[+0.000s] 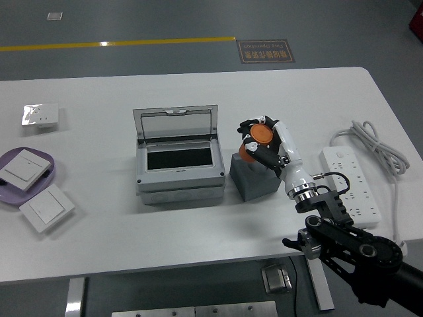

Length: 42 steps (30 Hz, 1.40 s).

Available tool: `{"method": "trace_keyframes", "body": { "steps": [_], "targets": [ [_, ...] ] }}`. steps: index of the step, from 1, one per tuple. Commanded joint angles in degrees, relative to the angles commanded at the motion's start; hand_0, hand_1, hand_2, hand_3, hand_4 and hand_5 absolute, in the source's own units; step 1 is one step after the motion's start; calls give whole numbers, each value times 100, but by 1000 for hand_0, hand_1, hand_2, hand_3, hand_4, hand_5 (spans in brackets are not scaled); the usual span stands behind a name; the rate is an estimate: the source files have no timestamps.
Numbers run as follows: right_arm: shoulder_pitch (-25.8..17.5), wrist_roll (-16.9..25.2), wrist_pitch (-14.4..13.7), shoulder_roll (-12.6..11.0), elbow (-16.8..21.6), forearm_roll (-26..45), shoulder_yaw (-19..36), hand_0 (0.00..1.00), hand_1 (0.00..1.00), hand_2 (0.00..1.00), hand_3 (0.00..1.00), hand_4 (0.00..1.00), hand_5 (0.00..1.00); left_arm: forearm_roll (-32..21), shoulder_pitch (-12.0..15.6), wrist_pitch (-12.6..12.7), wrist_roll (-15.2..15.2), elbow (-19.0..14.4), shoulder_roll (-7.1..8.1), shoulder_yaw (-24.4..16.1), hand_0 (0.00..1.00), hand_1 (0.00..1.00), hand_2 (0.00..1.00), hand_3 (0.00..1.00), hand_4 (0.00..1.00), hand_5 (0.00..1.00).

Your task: Pick up the cylinder from the cube,place it in the box,flap close box

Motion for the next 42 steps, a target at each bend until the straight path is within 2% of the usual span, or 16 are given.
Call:
{"method": "trace_keyframes", "body": {
  "steps": [4, 5, 10, 11, 16, 17, 21, 24, 29, 34, 39, 42],
  "targets": [
    [179, -104, -64, 25, 304, -95, -125, 659, 575, 497, 373, 52, 2, 15, -1, 0, 6, 0, 3, -10, 613, 627, 606, 633, 714, 244],
    [260, -181, -69, 47, 406, -167, -170, 540, 493, 473, 337, 75, 2, 23, -2, 0, 9, 0, 5, -16, 614, 627, 606, 634, 715, 245],
    [726, -703, -10, 248, 691, -701, -430, 540, 493, 473, 337, 75, 2, 59, -5, 0, 24, 0, 24, -40, 614, 627, 606, 634, 715, 245],
    [831, -827, 22, 303, 711, -834, -494, 123, 240, 403, 327, 2, 2, 67, -7, 0, 27, -1, 29, -45, 613, 628, 606, 634, 713, 244],
    [1229, -1451, 201, 522, 753, -1502, -760, 123, 240, 403, 327, 2, 2, 96, -13, -1, 40, -2, 47, -64, 613, 628, 606, 634, 713, 244],
    [1317, -1637, 206, 573, 760, -1695, -829, 6, 163, 367, 276, 2, 2, 110, -14, -1, 46, -3, 52, -73, 613, 628, 606, 635, 714, 244],
    [1558, -2424, 377, 730, 732, -2518, -1005, 6, 163, 367, 276, 2, 2, 156, -23, 0, 66, -2, 65, -104, 613, 628, 606, 635, 714, 244],
    [1685, -3061, 695, 815, 684, -3171, -1072, 2, 136, 355, 257, 2, 2, 174, -33, 1, 72, -2, 74, -115, 613, 627, 607, 635, 716, 247],
    [1894, -4177, 1385, 923, 569, -4291, -1264, 2, 134, 359, 259, 7, 2, 203, -45, 0, 84, -3, 73, -131, 613, 627, 607, 635, 716, 249],
    [2032, -5135, 1971, 1004, 277, -5426, -1465, 2, 134, 359, 259, 7, 2, 219, -52, -1, 90, -4, 71, -139, 613, 627, 607, 635, 716, 249],
    [2106, -5681, 1827, 1115, -99, -6404, -1580, 2, 134, 369, 266, 4, 2, 235, -53, 0, 96, -5, 72, -147, 613, 628, 606, 635, 717, 250],
    [2144, -5718, 1589, 1189, -342, -6859, -1604, 2, 149, 369, 267, 2, 2, 244, -52, 0, 101, -6, 75, -153, 613, 628, 606, 635, 716, 251]
  ]
}}
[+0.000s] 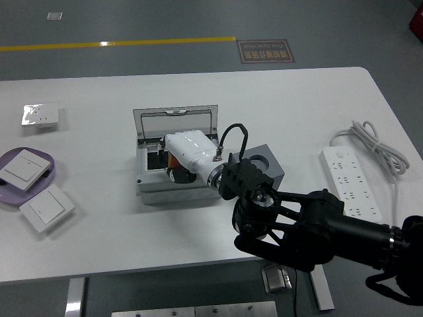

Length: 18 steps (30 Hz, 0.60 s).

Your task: Pick up the cylinder from the cube,place it in the box,flap close box

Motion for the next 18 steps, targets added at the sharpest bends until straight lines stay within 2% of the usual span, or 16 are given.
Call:
{"method": "trace_keyframes", "body": {
  "steps": [4, 5, 10, 11, 16, 17, 18],
  "targets": [
    [38, 204, -354, 83, -368, -97, 4, 2, 149, 369, 267, 2, 2, 15, -5, -2, 6, -1, 3, -8, 613, 628, 606, 635, 716, 251],
    [37, 280, -442, 105, -453, -51, 6, 160, 309, 456, 395, 99, 2, 20, -6, -2, 8, -2, 2, -12, 613, 629, 606, 634, 716, 251],
    [-26, 646, -869, 200, -781, 139, 39, 160, 309, 456, 395, 99, 2, 32, -15, -4, 10, -2, -4, -16, 613, 629, 606, 634, 716, 251],
    [-32, 694, -927, 209, -802, 148, 41, 585, 610, 629, 648, 380, 43, 32, -15, -4, 10, -1, -5, -16, 614, 629, 606, 634, 714, 251],
    [-29, 857, -1126, 225, -834, 135, 38, 585, 610, 629, 648, 380, 43, 30, -20, -2, 8, -1, 0, -13, 614, 629, 606, 634, 714, 251],
    [-28, 869, -1137, 226, -835, 130, 32, 753, 729, 744, 906, 576, 353, 31, -21, -2, 8, 0, 1, -13, 613, 628, 606, 633, 714, 250],
    [-26, 877, -1141, 227, -837, 130, 23, 753, 729, 744, 906, 576, 353, 29, -23, -2, 7, 0, 2, -11, 613, 628, 606, 633, 714, 250]
  ]
}}
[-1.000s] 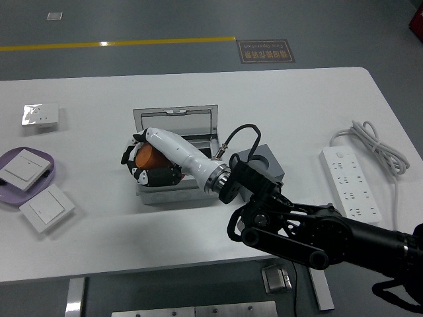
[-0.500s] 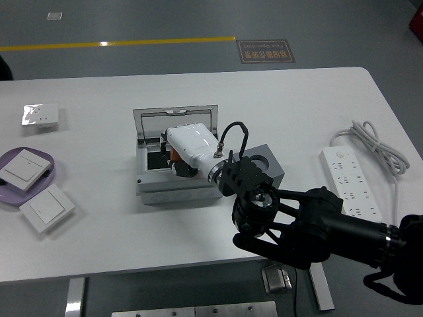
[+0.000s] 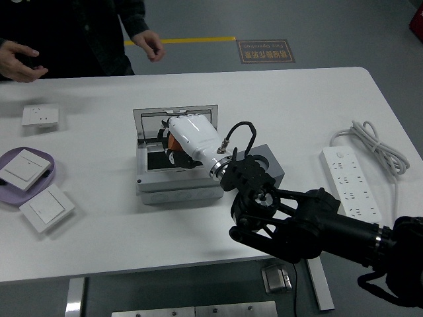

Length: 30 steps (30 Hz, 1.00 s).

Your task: Pick up the cylinder from the cube,place it in the box,flap close box

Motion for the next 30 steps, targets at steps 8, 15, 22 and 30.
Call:
{"method": "trace_keyframes", "body": {
  "steps": [8, 15, 22, 30],
  "targets": [
    [16, -26, 137, 13, -12, 28, -156, 869, 802, 795, 937, 743, 386, -4, -8, -1, -4, -2, -5, 9, 613, 629, 607, 633, 711, 247],
    [20, -13, 174, 16, 0, 55, -243, 887, 812, 799, 939, 808, 386, 5, -13, 1, -5, -2, -6, 13, 613, 629, 607, 633, 711, 245],
    [-90, 438, -151, -213, 369, 896, -179, 883, 811, 799, 935, 840, 372, -46, -6, 1, -29, -5, -22, 59, 613, 628, 606, 633, 709, 245],
    [-109, 1010, -499, -628, 1248, 2155, 98, 838, 773, 761, 870, 846, 358, -94, -1, 1, -50, -1, -32, 94, 613, 629, 607, 633, 709, 245]
  ]
}}
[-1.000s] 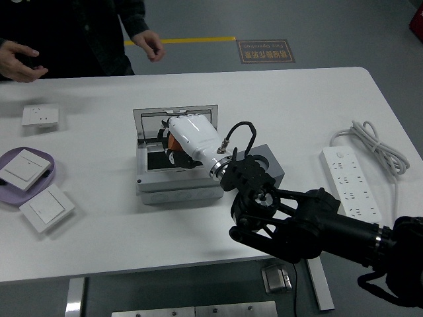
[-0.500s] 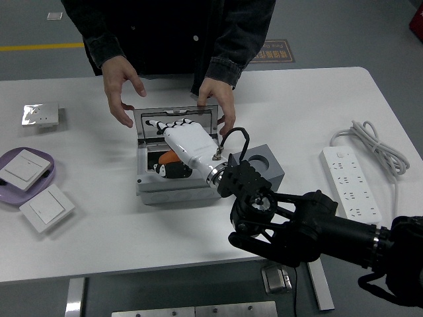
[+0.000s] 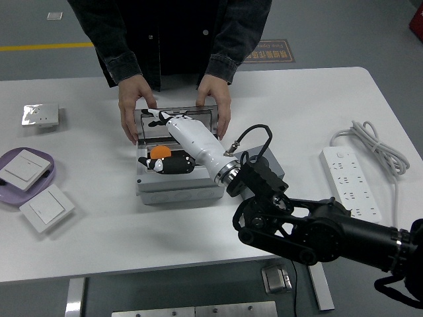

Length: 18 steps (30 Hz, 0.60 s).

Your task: Pick up the cylinder from the cube,place it in the box,flap close box

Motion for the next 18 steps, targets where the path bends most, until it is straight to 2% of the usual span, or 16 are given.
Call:
{"method": "trace_keyframes", "body": {
  "steps": [4, 5, 7, 18],
  "targets": [
    [63, 79, -49, -159, 364, 342, 237, 838, 773, 761, 870, 846, 358, -1, -5, -2, -1, 1, 1, 1, 613, 629, 607, 633, 709, 245],
    [79, 82, -47, -181, 403, 366, 283, 792, 724, 711, 794, 818, 387, 1, -7, -2, 1, 2, 2, -2, 613, 628, 606, 633, 710, 245],
    [118, 87, -33, -217, 441, 405, 363, 792, 724, 711, 794, 818, 387, 5, -10, -3, 4, 2, 5, -6, 613, 628, 606, 633, 710, 245],
    [461, 73, 81, -302, 97, 484, 393, 778, 706, 683, 761, 800, 400, 6, -34, -7, 7, 1, 29, -8, 613, 627, 605, 633, 710, 246]
  ]
}}
